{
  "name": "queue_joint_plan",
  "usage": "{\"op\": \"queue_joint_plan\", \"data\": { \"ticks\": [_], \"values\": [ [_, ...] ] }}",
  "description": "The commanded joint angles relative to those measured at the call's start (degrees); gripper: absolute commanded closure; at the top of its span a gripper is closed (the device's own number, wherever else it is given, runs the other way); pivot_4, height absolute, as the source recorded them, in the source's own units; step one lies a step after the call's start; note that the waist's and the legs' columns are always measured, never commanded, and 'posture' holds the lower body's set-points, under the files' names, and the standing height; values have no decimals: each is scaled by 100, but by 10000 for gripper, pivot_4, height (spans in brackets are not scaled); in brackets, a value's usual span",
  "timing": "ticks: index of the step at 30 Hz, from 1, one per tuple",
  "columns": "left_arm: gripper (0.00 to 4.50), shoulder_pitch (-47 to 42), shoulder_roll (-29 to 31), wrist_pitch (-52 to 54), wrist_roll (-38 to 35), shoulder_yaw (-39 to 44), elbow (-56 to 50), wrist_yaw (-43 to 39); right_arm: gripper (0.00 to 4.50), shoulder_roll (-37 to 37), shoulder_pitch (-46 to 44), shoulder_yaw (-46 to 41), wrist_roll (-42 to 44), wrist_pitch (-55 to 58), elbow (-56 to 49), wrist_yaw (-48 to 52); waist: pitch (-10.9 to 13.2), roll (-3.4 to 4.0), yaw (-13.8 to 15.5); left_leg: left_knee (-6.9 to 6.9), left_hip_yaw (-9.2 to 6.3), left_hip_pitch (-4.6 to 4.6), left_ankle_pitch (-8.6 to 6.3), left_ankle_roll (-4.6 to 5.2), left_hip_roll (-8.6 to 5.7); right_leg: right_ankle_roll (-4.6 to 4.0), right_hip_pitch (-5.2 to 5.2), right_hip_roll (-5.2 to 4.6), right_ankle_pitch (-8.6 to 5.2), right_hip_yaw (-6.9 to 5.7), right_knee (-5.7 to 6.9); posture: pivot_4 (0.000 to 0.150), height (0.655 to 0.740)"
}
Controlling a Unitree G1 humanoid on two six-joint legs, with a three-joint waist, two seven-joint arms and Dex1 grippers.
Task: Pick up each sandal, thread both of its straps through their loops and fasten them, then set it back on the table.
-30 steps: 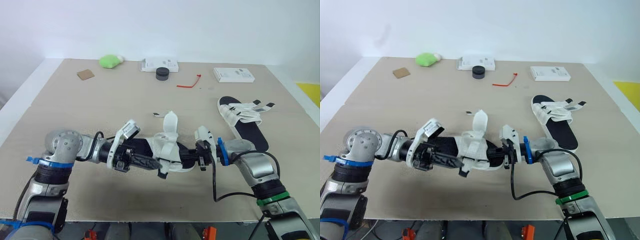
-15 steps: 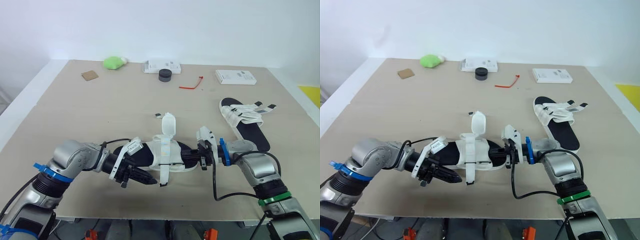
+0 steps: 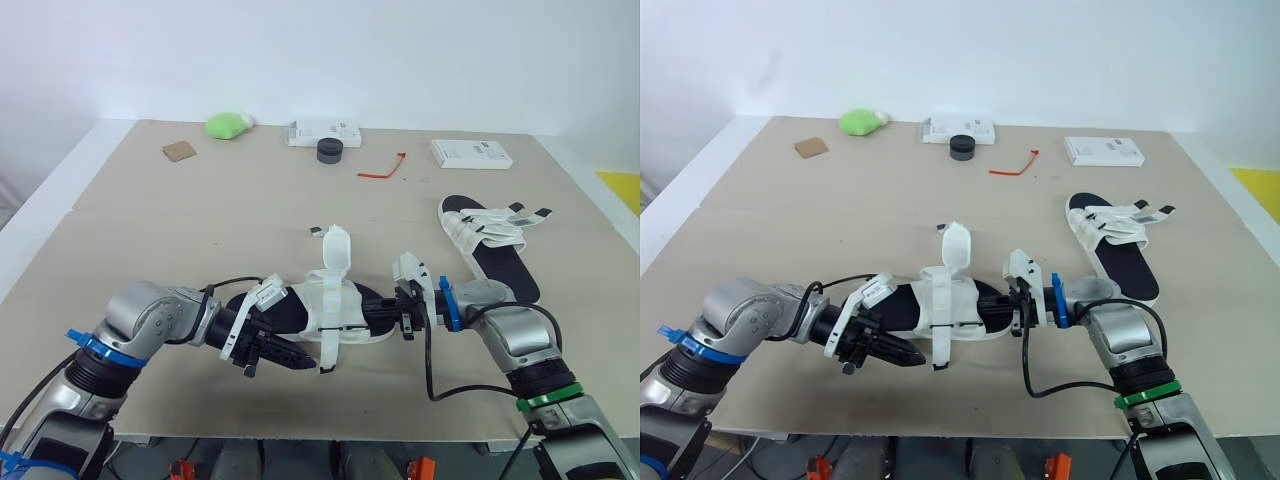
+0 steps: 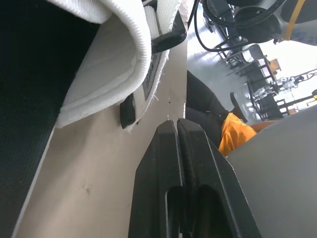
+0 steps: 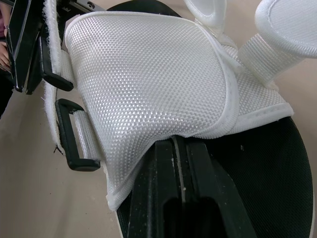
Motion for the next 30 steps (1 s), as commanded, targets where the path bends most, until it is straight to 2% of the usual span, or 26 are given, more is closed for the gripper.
{"op": "queue_joint_plan", "data": {
  "ticks": [1, 4, 5, 7, 8, 12, 14, 17, 20, 22, 25, 30],
  "values": [
    [44414, 109, 239, -725, 351, 242, -134, -177, 45000, -150, 97, 48, -246, 119, 247, -95, 0, 1, 0, -3, 0, -1, 0, 0, 0, 0, 0, 0, 0, 0, 0, 1500, 7400],
    [44414, 137, -37, -1160, 585, 385, 189, 40, 45000, -137, 78, 53, -247, 107, 277, -91, 0, 0, 15, 1, -1, 0, 0, 0, -2, 0, -2, -3, 0, 0, -1, 1500, 7400],
    [38633, 139, -92, -1149, 572, 407, 215, 37, 45000, -133, 69, 57, -248, 102, 289, -90, 1, 0, 14, 4, 0, -1, 0, 0, -4, 0, -1, -4, 0, 1, -2, 1500, 7400],
    [31344, 144, -271, -997, 330, 584, 104, 64, 45000, -125, 46, 66, -252, 92, 313, -86, 1, -1, 12, 6, 4, -4, 0, 0, -6, 1, -2, -5, 0, 8, -3, 1500, 7400],
    [25440, 132, -361, -906, 241, 675, 68, 139, 45000, -124, 39, 67, -254, 86, 321, -82, 1, -1, 12, 7, 4, -4, 1, 1, -8, 1, -2, -5, 1, 11, -3, 1500, 7400],
    [7203, 1, -507, -482, -220, 1049, 17, 219, 45000, -124, 17, 68, -257, 77, 350, -70, 1, -1, 10, 6, 1, -5, 2, 3, -8, 3, -2, -2, 2, 10, -2, 1500, 7400],
    [485, -97, -361, -76, -634, 1273, -41, 73, 45000, -132, 14, 68, -264, 70, 362, -64, 1, -2, 5, 5, 1, -8, 2, 3, -8, 4, 1, 0, 2, 10, -2, 1500, 7400],
    [485, 1, 235, 270, -950, 1235, -467, -387, 45000, -143, 10, 69, -267, 63, 369, -54, 3, -2, -5, 2, 1, -18, 2, 3, -7, 4, 4, 3, 2, 11, -2, 1500, 7400],
    [485, 435, 1080, -72, -652, 830, -1262, -940, 45000, -157, 0, 67, -268, 60, 380, -29, 5, -6, -9, -3, 2, -17, 1, 2, -7, 6, 2, 3, -2, 14, -2, 1500, 7400],
    [485, 595, 1284, -248, -546, 709, -1524, -986, 45000, -161, -8, 73, -269, 56, 388, -22, 4, 11, -9, -8, 9, -17, -2, -3, -5, 2, 0, 1, -2, 20, -4, 1500, 7400],
    [485, 627, 1103, -443, -339, 601, -1520, -661, 45000, -149, -22, 80, -273, 67, 379, -14, 5, 4, 20, -3, 7, -13, -2, -2, -8, 3, -17, -2, -4, 18, -4, 1500, 7400],
    [485, 489, 308, -883, 310, 425, -946, 138, 45000, -120, -75, 115, -281, 44, 434, -11, 6, 5, 16, 7, 9, -14, -2, -3, -9, 3, -18, -4, -4, 23, -7, 1500, 7400]
  ]
}}
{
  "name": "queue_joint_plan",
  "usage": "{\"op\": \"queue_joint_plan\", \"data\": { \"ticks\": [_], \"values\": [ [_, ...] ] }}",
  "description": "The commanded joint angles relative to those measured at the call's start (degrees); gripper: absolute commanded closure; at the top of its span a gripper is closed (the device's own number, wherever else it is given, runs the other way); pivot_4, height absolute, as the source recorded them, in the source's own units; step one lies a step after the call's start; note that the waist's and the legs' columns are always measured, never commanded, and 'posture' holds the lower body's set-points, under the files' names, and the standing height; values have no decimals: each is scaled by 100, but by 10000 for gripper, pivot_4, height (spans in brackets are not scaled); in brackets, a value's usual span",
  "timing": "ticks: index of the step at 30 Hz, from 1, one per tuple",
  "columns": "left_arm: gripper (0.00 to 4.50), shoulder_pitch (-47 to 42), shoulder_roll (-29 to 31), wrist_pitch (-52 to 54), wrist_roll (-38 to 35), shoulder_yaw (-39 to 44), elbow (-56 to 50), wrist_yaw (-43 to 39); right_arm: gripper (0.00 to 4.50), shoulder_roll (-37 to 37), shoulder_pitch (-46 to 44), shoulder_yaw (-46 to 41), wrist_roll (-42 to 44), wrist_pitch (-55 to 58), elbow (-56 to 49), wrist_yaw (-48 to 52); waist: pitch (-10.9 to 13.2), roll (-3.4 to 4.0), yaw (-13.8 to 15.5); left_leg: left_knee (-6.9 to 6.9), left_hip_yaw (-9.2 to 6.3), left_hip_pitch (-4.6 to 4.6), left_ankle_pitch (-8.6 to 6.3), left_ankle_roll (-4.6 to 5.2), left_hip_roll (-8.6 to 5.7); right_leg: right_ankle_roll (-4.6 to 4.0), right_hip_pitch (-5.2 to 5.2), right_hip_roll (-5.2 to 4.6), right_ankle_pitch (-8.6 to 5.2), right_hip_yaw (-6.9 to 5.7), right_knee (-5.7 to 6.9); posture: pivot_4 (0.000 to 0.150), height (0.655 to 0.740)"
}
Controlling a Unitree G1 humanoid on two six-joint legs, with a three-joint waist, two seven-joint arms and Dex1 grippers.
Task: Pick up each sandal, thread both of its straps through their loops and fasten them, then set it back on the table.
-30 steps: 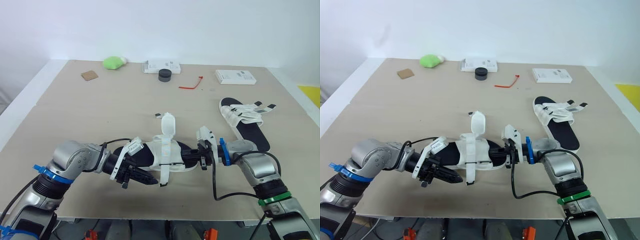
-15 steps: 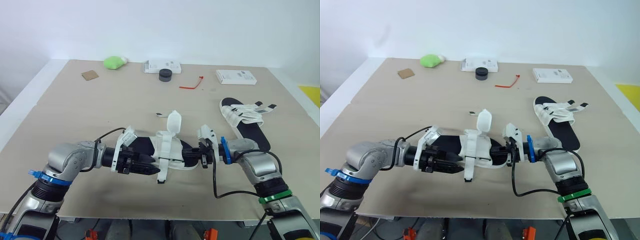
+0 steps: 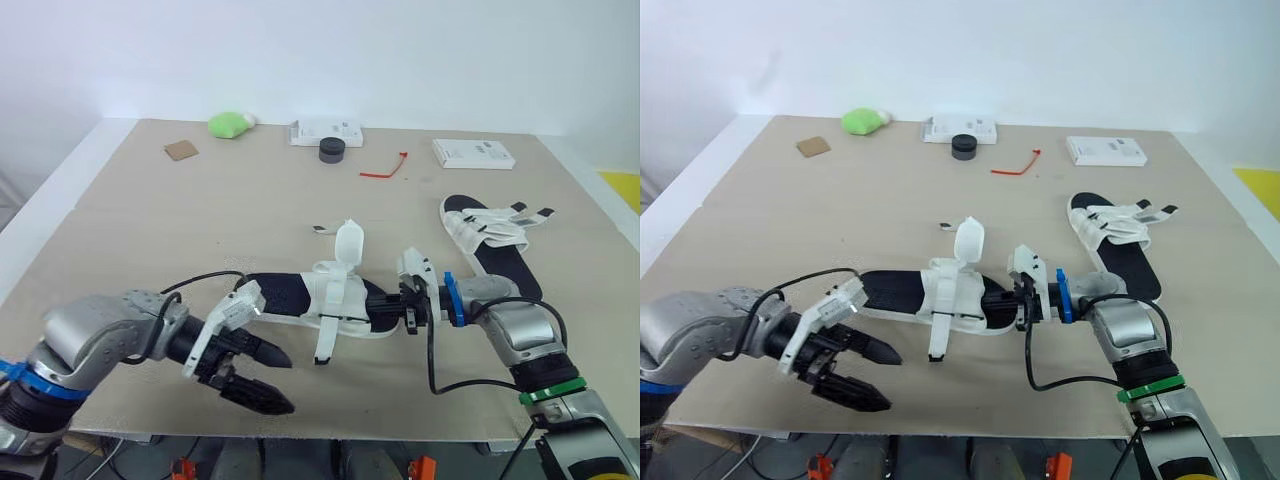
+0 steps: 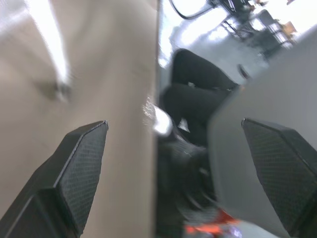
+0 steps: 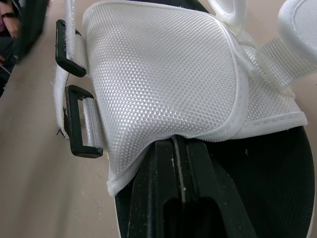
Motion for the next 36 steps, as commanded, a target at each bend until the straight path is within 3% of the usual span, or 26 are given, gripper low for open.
{"op": "queue_joint_plan", "data": {
  "ticks": [1, 5, 12, 26, 29, 35, 36],
  "values": [
    [485, -175, -431, -288, 402, -54, 351, 537, 45000, -27, 79, 133, -238, 80, 205, -51, 0, 0, -3, 0, 1, 0, 2, 3, 0, 0, 0, 0, 1, 0, 0, 1500, 7400],
    [485, -275, -821, -297, 533, -118, 539, 754, 45000, -27, 82, 132, -238, 89, 179, -47, 0, 0, -5, -5, 0, -4, 4, 7, 1, 2, 19, 7, 6, 0, 1, 1500, 7400],
    [485, -534, -992, -394, 789, -421, 957, 551, 45000, -15, 61, 123, -256, 80, 204, -44, 0, 0, -14, -7, -2, -4, 4, 7, 1, 5, 23, 12, 7, 2, 1, 1500, 7400],
    [485, -1166, -1576, 283, 555, -442, 1515, 527, 45000, -41, 97, 95, -251, 90, 150, -67, 0, 0, -17, -2, -4, -5, 5, 9, 0, 9, 26, 14, 9, 2, 1, 1500, 7400],
    [8450, -1131, -1432, 577, 291, -332, 1346, 385, 45000, -57, 110, 80, -246, 89, 142, -74, 0, 1, -19, -4, -5, -5, 5, 9, 0, 8, 25, 16, 9, 2, 1, 1500, 7400],
    [38533, -1124, -1018, 977, -179, -131, 998, 82, 45000, -62, 83, 64, -246, 79, 185, -72, 0, 0, -21, -5, -5, -4, 5, 8, 0, 9, 26, 14, 8, 3, 1, 1500, 7400],
    [38533, -1112, -977, 1013, -225, -104, 955, 74, 45000, -62, 76, 63, -246, 75, 193, -69, 0, 0, -21, -4, -6, -4, 5, 8, 0, 8, 26, 14, 8, 2, 1, 1500, 7400]
  ]
}}
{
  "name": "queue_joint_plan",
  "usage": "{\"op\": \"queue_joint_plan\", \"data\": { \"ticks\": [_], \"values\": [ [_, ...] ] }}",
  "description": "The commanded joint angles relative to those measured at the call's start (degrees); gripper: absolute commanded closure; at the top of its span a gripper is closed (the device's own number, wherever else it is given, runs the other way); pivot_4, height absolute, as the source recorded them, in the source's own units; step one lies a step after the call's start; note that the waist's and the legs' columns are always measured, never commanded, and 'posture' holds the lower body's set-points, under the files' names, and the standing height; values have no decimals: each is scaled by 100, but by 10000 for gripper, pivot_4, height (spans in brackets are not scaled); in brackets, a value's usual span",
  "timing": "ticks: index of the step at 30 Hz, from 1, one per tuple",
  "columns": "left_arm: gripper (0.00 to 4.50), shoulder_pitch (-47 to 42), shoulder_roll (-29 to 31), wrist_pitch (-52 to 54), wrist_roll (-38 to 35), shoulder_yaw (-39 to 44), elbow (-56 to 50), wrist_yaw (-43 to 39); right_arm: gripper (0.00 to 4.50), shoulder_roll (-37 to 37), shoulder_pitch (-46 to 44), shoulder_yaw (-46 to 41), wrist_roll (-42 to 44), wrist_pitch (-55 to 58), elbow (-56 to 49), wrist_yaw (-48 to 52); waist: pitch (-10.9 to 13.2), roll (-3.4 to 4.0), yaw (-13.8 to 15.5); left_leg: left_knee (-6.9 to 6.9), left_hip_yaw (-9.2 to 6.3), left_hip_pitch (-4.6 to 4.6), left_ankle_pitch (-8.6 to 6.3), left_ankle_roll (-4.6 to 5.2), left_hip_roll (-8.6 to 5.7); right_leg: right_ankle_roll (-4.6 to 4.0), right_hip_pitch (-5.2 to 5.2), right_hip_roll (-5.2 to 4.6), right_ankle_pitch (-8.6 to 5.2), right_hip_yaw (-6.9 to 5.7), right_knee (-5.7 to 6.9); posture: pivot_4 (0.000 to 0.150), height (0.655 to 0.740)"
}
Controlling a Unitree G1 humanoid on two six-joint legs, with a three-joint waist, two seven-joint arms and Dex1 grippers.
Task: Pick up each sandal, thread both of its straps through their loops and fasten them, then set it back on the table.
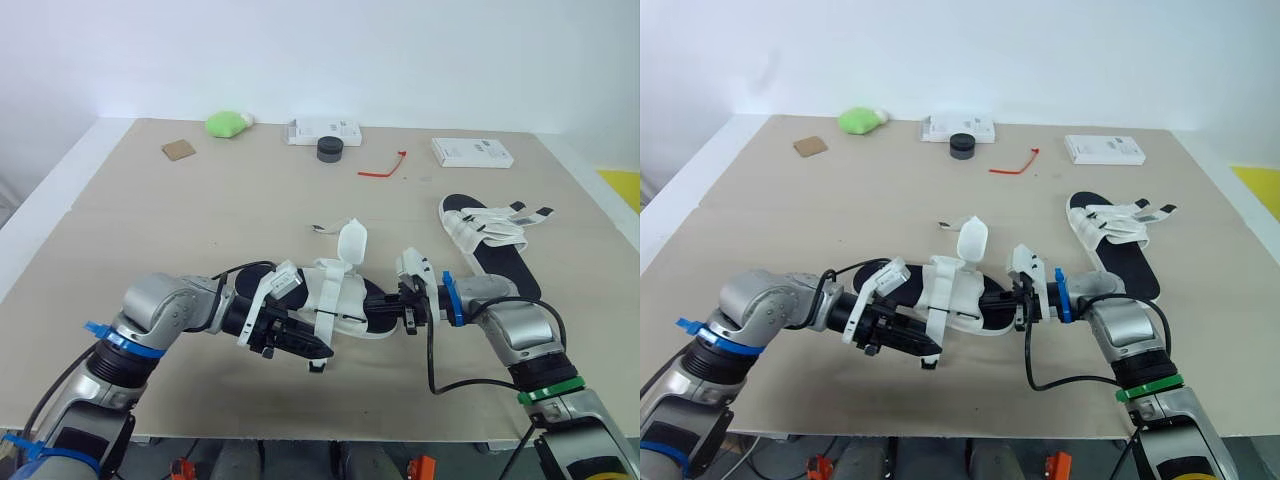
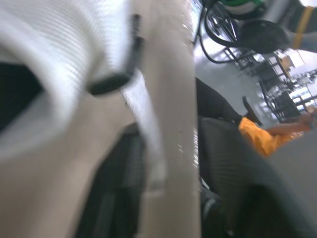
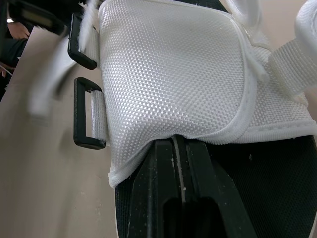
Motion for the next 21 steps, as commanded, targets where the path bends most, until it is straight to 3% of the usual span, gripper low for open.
{"op": "queue_joint_plan", "data": {
  "ticks": [1, 12, 16, 21],
  "values": [
    [44898, -31, 145, 166, -304, 203, -338, -136, 45000, -84, 78, 64, -246, 73, 205, -108, 0, 0, 0, 0, 0, 0, 0, 0, 0, 0, -1, 0, 0, 0, 0, 1500, 7400],
    [44898, -174, 227, 612, -926, 725, -431, -21, 45000, -62, -4, 67, -252, 49, 285, -93, 1, 0, 0, 1, 0, 0, 0, 0, 0, 0, -1, 0, 1, 0, 0, 1500, 7400],
    [44898, -530, -199, 1130, -1499, 1328, 48, 310, 45000, -57, -11, 74, -254, 46, 299, -92, 2, -1, 4, 7, -5, 0, 2, 3, 0, 3, -6, 0, 2, -4, 0, 1500, 7400],
    [44898, -1331, -1252, 1771, -1918, 2518, 1475, 1553, 45000, -59, 6, 73, -258, 45, 291, -110, 2, -1, 2, 8, -7, -2, 4, 6, -3, 10, 3, 2, 7, -4, 1, 1500, 7400]
  ]
}}
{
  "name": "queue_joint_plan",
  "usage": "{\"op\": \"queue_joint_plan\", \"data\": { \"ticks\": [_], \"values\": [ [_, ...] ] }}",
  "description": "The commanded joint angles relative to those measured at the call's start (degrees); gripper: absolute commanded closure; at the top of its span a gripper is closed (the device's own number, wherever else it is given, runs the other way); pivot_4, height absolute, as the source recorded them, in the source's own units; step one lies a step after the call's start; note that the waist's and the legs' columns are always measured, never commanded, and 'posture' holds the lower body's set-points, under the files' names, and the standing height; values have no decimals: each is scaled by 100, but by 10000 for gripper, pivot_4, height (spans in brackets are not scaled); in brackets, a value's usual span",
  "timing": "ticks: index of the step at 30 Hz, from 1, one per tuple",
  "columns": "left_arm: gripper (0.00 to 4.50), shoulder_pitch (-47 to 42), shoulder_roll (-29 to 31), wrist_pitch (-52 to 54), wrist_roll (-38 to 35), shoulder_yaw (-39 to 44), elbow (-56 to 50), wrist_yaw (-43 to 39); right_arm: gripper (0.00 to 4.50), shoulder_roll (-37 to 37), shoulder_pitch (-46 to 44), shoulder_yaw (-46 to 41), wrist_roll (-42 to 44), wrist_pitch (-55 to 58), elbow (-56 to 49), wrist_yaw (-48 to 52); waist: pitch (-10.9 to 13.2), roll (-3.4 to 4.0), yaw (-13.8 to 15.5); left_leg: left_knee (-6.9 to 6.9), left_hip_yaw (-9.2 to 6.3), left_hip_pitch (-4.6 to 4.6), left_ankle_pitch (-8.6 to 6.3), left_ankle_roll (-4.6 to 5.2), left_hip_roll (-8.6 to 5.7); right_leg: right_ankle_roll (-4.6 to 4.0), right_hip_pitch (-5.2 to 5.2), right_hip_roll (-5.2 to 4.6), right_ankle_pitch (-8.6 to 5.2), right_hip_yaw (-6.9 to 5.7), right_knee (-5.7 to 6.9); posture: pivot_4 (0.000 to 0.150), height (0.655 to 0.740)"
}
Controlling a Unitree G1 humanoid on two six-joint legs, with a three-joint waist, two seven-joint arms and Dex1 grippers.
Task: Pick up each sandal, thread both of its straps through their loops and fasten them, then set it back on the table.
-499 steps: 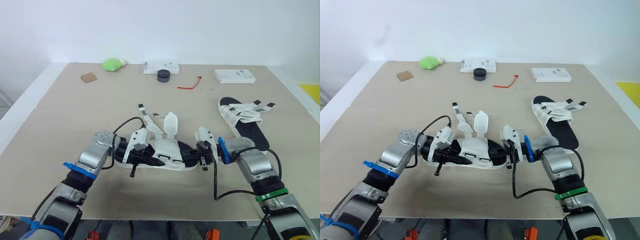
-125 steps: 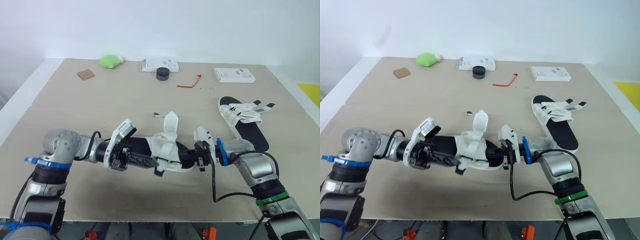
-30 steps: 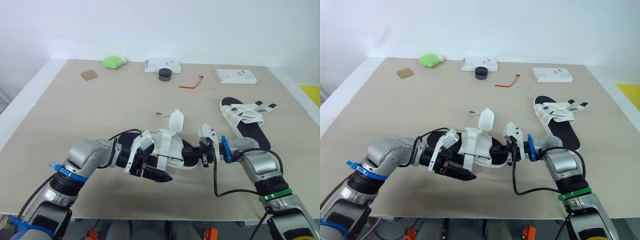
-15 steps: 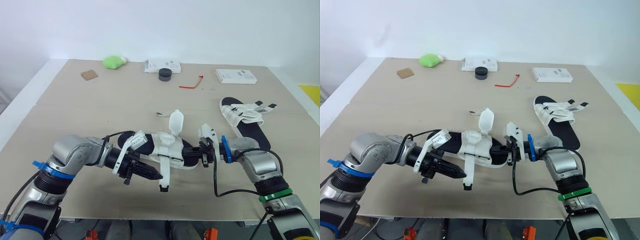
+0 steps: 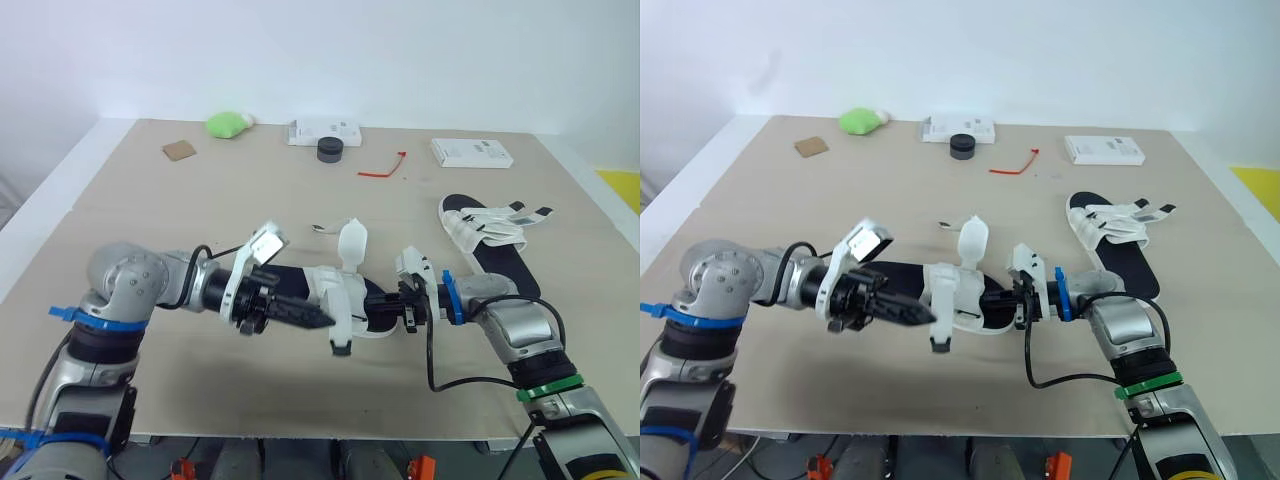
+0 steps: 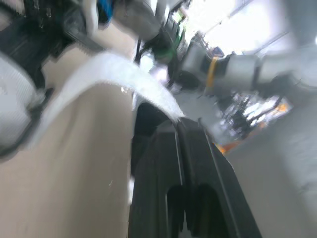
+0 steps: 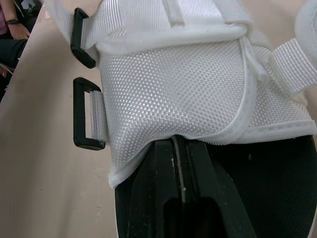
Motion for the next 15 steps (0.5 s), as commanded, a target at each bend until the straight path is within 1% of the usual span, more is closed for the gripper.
{"op": "queue_joint_plan", "data": {
  "ticks": [1, 4, 6, 8, 13, 15],
  "values": [
    [44898, -635, -657, 295, -288, 1069, 1063, 991, 45000, -67, 86, 59, -252, 61, 161, -138, 0, 0, 0, -1, 0, 0, 0, 0, -1, 1, 1, 0, 0, 0, 0, 1500, 7400],
    [44898, -1015, -1082, 375, -163, 1697, 1870, 1811, 45000, -83, 107, 47, -246, 67, 141, -143, 1, -1, -2, -1, -6, -2, 3, 4, -9, 6, 1, 0, 3, 1, 2, 1500, 7400],
    [44898, -1234, -1358, 213, 17, 2177, 2499, 2618, 45000, -102, 120, 37, -235, 75, 123, -151, 1, -1, 2, -3, -6, -3, 3, 4, -14, 29, 3, -1, 13, 6, 2, 1500, 7400],
    [44898, -1373, -1552, 198, 118, 2600, 2898, 3285, 45000, -115, 130, 31, -224, 83, 106, -166, 1, -1, 7, -3, -11, -6, 3, 4, -20, 42, 3, -2, 17, 7, 2, 1500, 7400],
    [44898, -1370, -1872, 390, 273, 3156, 3149, 4375, 45000, -146, 188, 12, -197, 101, 47, -180, 1, -2, 7, -5, -12, -9, 1, 1, -33, 54, 5, -9, 12, 14, 1, 1500, 7400],
    [44898, -1195, -1948, 396, 196, 2978, 3146, 4624, 45000, -154, 206, 1, -186, 114, 26, -183, 1, -2, 10, -6, -14, -7, 0, -1, -36, 57, 9, -12, 10, 13, 1, 1500, 7400]
  ]
}}
